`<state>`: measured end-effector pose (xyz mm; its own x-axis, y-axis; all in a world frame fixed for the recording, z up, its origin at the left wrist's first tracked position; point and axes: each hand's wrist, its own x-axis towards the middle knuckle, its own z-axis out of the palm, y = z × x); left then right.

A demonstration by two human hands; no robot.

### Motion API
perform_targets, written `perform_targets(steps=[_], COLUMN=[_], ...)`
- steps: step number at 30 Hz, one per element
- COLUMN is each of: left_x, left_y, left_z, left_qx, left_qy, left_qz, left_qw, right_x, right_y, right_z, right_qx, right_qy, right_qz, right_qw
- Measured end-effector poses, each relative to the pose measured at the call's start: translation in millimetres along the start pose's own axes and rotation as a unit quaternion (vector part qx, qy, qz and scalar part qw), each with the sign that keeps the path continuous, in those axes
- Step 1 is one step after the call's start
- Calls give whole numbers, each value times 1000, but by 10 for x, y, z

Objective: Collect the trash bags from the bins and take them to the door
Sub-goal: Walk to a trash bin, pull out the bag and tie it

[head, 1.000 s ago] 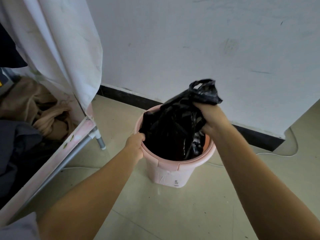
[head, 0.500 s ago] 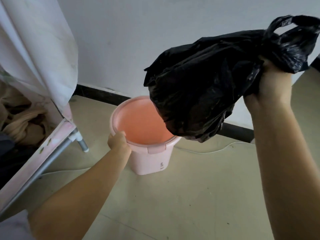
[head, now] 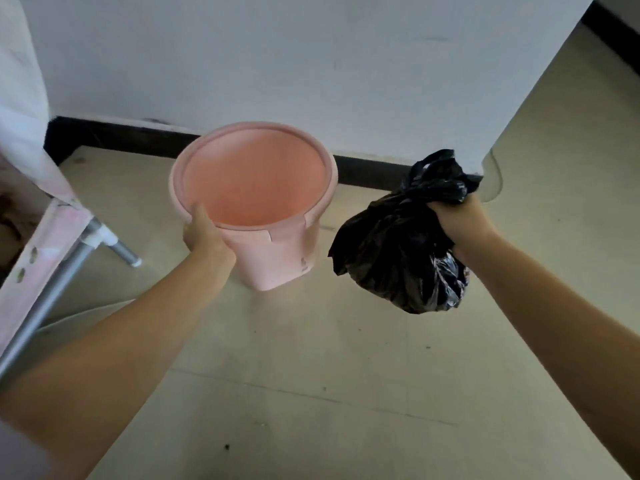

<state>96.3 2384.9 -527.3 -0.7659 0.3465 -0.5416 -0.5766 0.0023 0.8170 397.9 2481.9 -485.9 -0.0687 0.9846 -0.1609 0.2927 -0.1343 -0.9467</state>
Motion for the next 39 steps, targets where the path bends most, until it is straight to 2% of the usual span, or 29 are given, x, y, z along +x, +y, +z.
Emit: perform_targets(steps=[3,6,8,10,12,14,16,18,20,21,24,27,29,31,34,39], left_x=[-63,-308,-646,-1040,-1303,-1426,-1463,-1449,-1393,-1354,-1300,-1330,-1294,-1284,-1294,-1365], left_y=[-76,-133,-198,-276,-373,-448,-472,-440,-370,-328,-184,-1,140,279,395,469], left_z=[-26,-4,2,27,94,191,300,369,415,427,475,498,533,560,574,582], left_qx=[-22,-35,24,111,154,225,264,250,192,172,160,189,176,163,186,288], left_qy=[-37,-40,-62,-136,-230,-332,-380,-358,-304,-280,-265,-290,-272,-280,-315,-375], left_qz=[-33,-62,-91,-118,-133,-102,-83,-124,-163,-154,-23,108,153,182,174,144], left_qw=[999,997,994,977,952,910,883,891,919,932,950,932,934,929,914,870], right_x=[-134,-214,-197,-170,-182,-238,-314,-347,-313,-269,-85,69,130,130,58,-6], right_y=[316,450,427,363,284,204,98,-2,-61,-67,16,179,259,205,-13,-141], right_z=[96,232,317,378,416,410,355,240,90,11,-219,-440,-582,-700,-838,-973], right_qx=[-29,-91,-107,-130,-150,-173,-201,-233,-263,-266,-332,-527,-575,-547,-429,-383], right_qy=[-37,-104,-131,-155,-188,-230,-290,-363,-422,-437,-400,-311,-288,-297,-326,-416], right_qz=[22,28,24,6,-29,-68,-84,-54,-7,17,32,23,66,75,99,104], right_qw=[999,990,985,979,970,955,932,900,868,859,854,791,763,780,837,818])
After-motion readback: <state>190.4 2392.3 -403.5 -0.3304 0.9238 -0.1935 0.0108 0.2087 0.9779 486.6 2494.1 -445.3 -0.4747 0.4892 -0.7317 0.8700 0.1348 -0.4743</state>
